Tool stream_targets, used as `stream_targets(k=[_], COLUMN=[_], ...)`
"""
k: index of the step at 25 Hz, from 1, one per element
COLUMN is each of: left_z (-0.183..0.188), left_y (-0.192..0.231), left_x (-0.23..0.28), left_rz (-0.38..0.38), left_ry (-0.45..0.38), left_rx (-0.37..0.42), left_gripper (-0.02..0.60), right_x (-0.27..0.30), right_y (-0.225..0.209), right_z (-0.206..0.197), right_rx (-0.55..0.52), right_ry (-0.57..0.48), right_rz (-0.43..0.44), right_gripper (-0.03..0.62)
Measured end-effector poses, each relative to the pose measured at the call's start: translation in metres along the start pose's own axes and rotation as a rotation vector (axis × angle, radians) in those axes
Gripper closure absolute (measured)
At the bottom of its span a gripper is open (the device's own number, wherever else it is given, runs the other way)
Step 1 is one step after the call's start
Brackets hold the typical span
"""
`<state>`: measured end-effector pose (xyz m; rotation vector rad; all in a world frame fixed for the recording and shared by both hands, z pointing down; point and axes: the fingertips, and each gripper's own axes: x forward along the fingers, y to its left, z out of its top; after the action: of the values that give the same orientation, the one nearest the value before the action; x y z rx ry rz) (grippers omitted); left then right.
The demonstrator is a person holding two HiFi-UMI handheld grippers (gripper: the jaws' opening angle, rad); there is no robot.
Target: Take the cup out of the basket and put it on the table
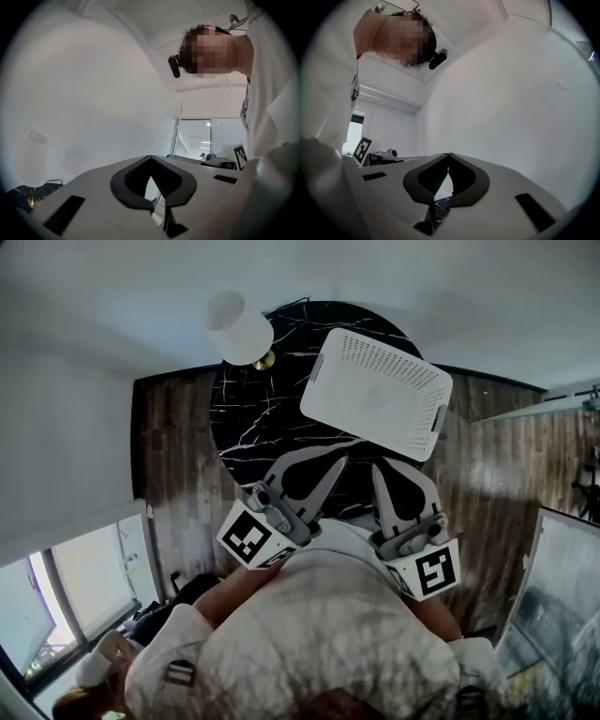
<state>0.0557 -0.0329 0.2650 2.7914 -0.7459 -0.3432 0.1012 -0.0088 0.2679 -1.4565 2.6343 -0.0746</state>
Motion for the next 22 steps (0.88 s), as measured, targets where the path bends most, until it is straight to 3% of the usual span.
stream_targets(k=[9,13,22], left_z=[-0.019,-0.036,-0.089], left_y=[0.005,0.017,0.055], left_x=[0.017,0.021,0.027], left_rz=[0.017,0.028,0.044], left_ry=[0.082,0.156,0.305], left_rx=[0.022,0.022,0.003], left_gripper=[0.575,0.575,0.575], right_x=[-0.003,0.006,0.032], right_y=[-0.026,-0.033,-0.054], right_z=[-0.012,-0.036,-0.099], right_rx=[-0.019,-0.089,-0.132], right_ry=[0.039,0.125,0.306], right_rz=[-0.035,0.001,0.015], right_gripper=[0.585,0.585,0.582])
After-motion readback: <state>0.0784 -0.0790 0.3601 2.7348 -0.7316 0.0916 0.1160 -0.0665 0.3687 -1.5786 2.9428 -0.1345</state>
